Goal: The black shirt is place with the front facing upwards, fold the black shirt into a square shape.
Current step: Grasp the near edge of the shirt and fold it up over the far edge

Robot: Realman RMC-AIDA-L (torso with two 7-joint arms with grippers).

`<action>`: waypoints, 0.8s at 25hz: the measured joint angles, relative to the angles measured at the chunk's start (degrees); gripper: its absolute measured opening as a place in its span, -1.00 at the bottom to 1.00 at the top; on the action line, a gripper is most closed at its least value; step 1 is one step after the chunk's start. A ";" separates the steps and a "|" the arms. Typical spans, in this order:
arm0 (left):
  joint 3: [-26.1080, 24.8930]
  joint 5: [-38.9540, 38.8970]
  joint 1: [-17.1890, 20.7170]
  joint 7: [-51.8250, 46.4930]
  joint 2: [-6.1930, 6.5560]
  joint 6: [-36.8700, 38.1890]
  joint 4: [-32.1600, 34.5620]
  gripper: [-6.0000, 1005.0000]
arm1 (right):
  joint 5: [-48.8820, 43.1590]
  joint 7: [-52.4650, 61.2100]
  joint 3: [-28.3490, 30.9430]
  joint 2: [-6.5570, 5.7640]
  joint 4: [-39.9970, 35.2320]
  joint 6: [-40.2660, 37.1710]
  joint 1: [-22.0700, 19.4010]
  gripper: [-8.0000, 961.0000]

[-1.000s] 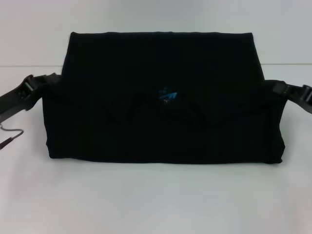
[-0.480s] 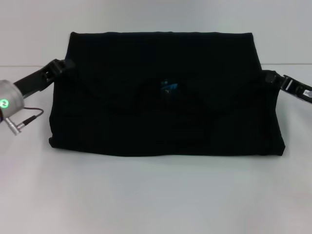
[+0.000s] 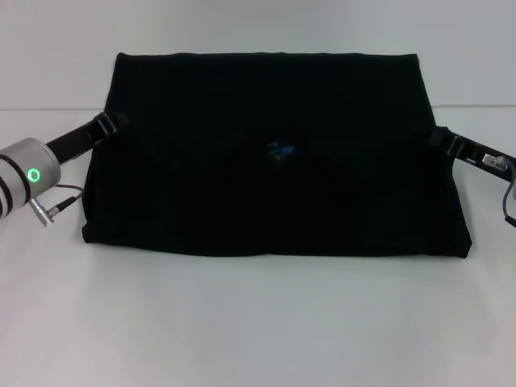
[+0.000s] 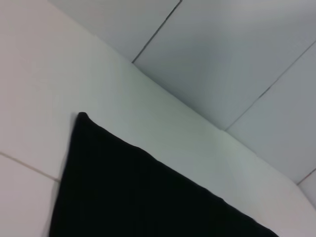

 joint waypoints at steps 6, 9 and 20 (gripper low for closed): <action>0.61 -6.63 -0.22 9.04 -2.56 -1.66 -0.06 -0.95 | 0.04 -0.86 -0.86 0.19 1.22 5.20 1.06 -0.75; 0.70 -8.27 -0.23 11.77 -2.90 -2.23 -0.07 -0.75 | 0.05 -2.55 -1.00 0.28 1.98 6.02 1.53 -0.67; 1.28 -10.65 1.00 11.51 -2.32 -2.29 -0.16 -0.24 | 5.72 -3.86 -0.80 -0.08 2.39 3.58 0.57 -0.10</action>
